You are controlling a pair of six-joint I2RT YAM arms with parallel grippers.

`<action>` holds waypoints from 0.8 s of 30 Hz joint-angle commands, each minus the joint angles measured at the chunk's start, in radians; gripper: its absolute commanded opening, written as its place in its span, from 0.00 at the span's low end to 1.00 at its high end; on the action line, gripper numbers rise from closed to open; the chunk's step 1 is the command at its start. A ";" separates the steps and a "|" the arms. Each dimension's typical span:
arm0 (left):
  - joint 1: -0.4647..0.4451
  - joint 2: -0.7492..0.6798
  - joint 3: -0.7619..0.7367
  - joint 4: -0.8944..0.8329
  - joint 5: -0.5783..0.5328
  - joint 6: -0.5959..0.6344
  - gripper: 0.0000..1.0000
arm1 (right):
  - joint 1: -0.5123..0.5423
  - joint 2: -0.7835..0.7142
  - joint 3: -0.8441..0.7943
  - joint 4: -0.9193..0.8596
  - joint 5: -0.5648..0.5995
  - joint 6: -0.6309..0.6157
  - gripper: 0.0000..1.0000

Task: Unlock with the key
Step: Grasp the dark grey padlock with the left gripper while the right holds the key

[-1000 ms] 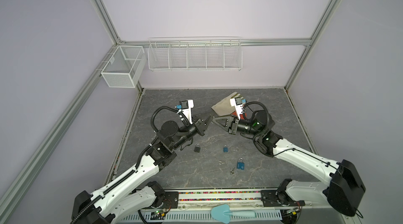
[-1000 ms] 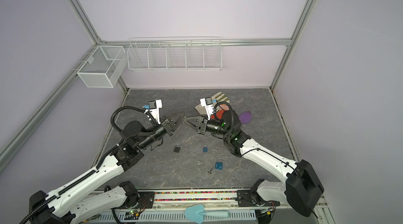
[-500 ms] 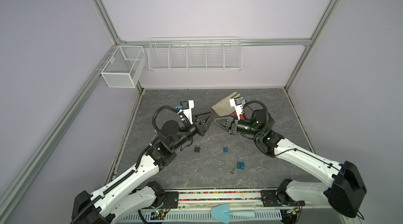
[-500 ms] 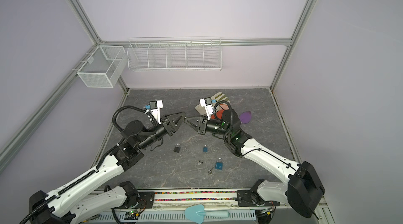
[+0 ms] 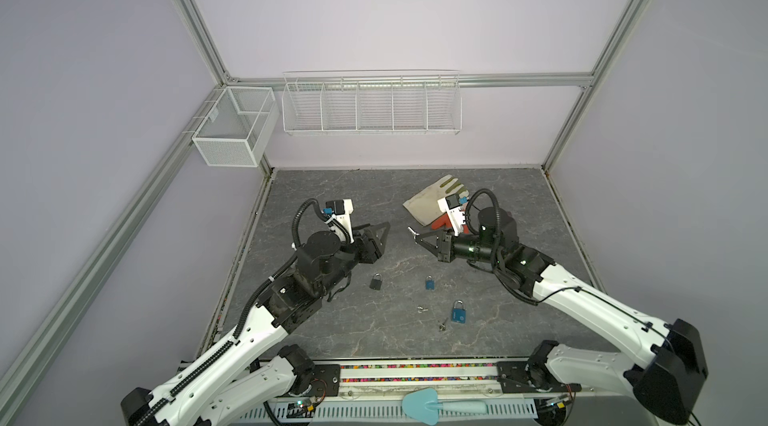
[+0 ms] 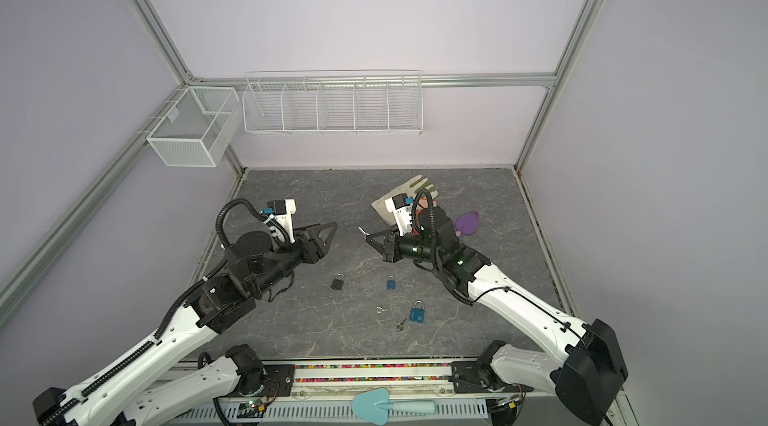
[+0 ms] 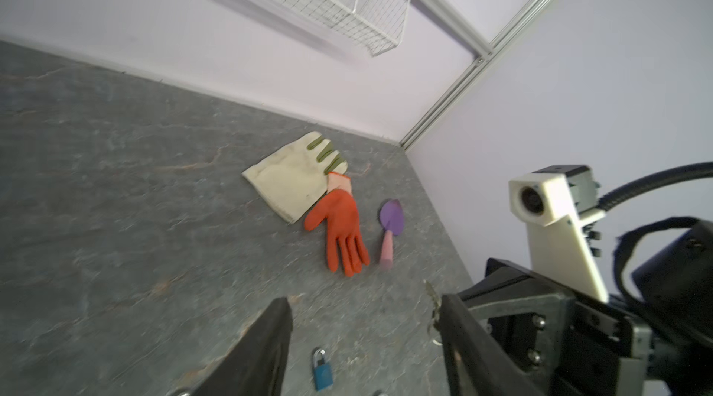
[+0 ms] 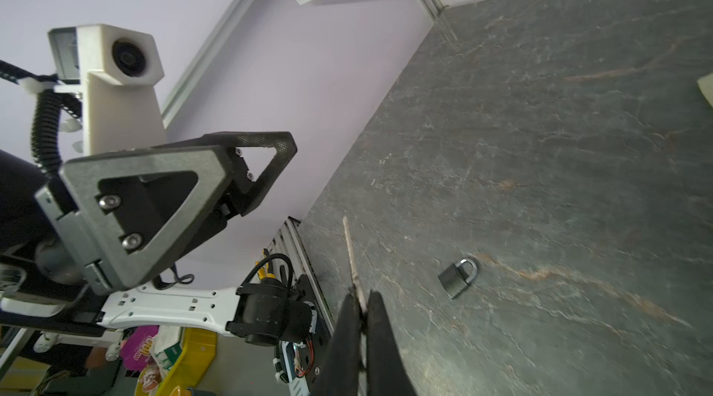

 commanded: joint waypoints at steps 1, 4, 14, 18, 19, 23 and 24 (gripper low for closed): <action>-0.002 0.015 -0.001 -0.211 -0.065 -0.013 0.63 | -0.001 -0.007 -0.057 -0.088 0.055 -0.051 0.06; -0.002 0.059 -0.003 -0.277 -0.066 -0.024 0.66 | -0.001 0.006 -0.086 -0.084 0.070 -0.046 0.06; -0.002 0.304 0.030 -0.399 -0.034 0.011 0.72 | -0.002 0.083 -0.129 -0.040 0.051 0.018 0.06; -0.002 0.401 0.031 -0.395 -0.020 0.039 0.72 | -0.001 0.103 -0.133 -0.044 0.044 0.026 0.06; -0.001 0.432 0.035 -0.397 -0.015 0.055 0.73 | 0.000 0.107 -0.135 -0.041 0.044 0.030 0.06; -0.001 0.576 0.110 -0.492 -0.020 0.072 0.72 | 0.000 0.110 -0.144 -0.032 0.046 0.037 0.06; -0.002 0.605 0.122 -0.502 -0.026 0.074 0.72 | -0.001 0.107 -0.150 -0.022 0.046 0.038 0.06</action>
